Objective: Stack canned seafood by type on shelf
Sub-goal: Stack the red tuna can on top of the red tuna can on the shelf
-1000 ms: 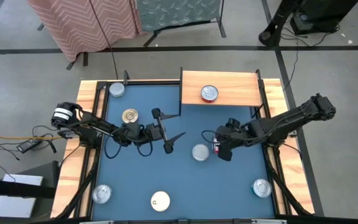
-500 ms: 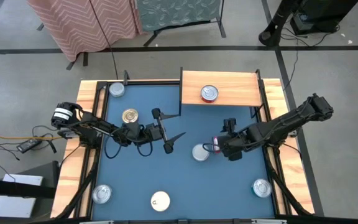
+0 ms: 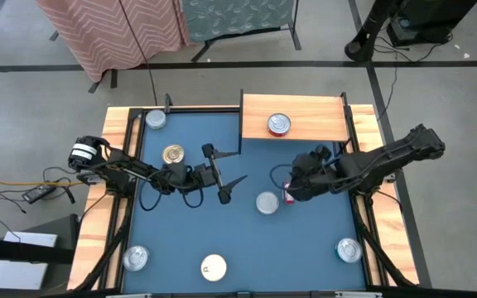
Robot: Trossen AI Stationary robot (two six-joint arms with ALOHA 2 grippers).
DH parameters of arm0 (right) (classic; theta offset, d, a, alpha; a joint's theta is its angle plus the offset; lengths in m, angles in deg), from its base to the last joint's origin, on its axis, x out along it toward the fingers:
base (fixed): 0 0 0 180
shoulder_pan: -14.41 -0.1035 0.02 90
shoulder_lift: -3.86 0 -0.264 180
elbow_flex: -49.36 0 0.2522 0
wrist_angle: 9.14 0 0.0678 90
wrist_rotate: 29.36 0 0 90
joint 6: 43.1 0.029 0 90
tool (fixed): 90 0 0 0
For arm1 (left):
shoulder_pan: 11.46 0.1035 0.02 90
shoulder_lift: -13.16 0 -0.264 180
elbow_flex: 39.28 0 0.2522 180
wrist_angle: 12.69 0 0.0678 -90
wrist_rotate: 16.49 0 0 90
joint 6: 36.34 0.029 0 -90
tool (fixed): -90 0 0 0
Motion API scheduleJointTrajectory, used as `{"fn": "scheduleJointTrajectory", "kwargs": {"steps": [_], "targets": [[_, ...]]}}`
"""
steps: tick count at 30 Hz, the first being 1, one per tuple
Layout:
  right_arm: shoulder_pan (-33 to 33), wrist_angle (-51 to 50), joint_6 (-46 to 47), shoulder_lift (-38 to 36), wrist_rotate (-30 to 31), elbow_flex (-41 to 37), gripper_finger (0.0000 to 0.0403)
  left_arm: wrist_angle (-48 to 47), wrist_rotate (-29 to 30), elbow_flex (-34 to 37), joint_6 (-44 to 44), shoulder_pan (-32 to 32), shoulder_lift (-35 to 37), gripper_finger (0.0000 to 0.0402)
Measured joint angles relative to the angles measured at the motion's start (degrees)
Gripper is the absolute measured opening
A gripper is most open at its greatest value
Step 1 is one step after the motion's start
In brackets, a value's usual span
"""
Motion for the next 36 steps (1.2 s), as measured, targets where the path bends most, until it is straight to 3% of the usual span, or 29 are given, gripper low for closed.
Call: {"fn": "scheduleJointTrajectory", "kwargs": {"steps": [11,18,22,30,36], "targets": [[-2.1,-0.9,23.9,3.2,13.3,-2.0,0.0241,0.0,0.0,0.0,0.2,0.0,0.0,0.0362],[-2.8,1.9,31.4,12.2,7.6,-3.3,0.0236,0.0,0.0,0.0,2.9,0.1,0.0,0.0362],[-4.5,4.7,35.0,15.8,7.3,-2.5,0.0236,0.0,0.1,0.0,4.1,0.1,0.0,0.0362],[-8.9,2.8,44.8,19.5,7.8,-0.8,0.0236,0.0,0.4,0.0,5.9,0.1,0.0,0.0362],[-9.9,0.7,45.9,19.4,6.8,-0.8,0.0236,0.0,0.7,0.0,7.5,0.7,0.0,0.0362]]}}
